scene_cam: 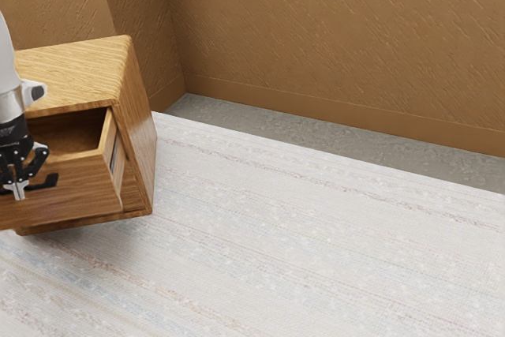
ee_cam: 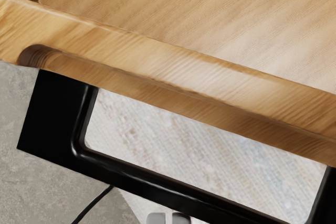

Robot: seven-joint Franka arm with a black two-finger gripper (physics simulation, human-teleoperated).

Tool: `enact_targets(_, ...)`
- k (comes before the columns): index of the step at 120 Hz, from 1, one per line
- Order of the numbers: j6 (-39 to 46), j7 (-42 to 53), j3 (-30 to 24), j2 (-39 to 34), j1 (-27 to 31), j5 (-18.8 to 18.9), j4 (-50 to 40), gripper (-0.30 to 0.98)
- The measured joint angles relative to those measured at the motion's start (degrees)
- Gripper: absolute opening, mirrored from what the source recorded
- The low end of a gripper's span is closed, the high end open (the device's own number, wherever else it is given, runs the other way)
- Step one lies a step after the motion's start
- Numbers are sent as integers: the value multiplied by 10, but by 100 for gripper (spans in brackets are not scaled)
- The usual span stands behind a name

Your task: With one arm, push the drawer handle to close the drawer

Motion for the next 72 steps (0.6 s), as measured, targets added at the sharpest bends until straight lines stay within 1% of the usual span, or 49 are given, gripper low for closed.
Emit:
enact_targets(48,38,-13,1,47,-5,12,38,-10)
enact_targets(72,49,-16,8,72,-5,24,55,-10)
